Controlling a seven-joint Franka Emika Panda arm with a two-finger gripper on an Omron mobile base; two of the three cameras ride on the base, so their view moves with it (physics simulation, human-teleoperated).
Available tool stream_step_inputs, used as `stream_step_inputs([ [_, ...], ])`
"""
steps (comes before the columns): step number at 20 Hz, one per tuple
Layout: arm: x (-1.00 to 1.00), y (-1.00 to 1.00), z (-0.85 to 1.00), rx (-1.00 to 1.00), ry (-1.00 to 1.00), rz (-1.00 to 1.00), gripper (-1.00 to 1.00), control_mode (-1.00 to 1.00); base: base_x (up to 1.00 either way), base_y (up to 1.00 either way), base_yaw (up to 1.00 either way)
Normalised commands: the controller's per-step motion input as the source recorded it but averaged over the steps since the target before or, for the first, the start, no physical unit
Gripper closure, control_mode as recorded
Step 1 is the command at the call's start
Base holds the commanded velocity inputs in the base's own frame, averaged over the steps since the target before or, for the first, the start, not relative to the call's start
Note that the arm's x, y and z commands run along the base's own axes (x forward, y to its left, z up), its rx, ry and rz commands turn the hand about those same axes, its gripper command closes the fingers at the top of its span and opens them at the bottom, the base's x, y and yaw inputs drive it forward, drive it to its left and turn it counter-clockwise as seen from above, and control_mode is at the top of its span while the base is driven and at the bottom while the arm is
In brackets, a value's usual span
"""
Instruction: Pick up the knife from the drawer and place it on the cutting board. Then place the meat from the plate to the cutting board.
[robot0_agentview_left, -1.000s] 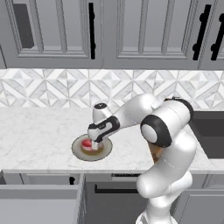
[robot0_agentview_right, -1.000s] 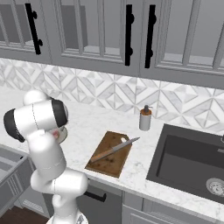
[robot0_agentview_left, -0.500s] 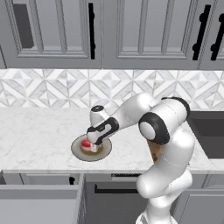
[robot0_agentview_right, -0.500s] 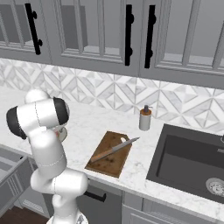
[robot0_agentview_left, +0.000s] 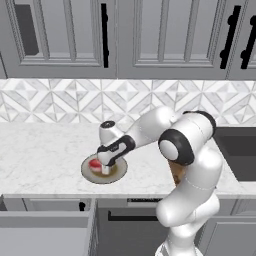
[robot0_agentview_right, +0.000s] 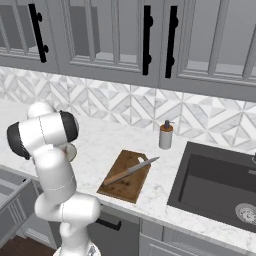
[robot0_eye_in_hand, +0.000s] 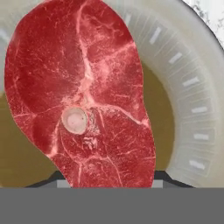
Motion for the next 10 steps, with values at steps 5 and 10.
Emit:
stream_step_inputs([
  [5,-0.60,0.00,0.00,0.00,-0.19,0.01,1.00,-1.00,0.00,0.00,0.00],
  [10,-0.08,0.00,0.13,0.00,-0.16,0.00,1.00,-1.00,0.00,0.00,0.00],
])
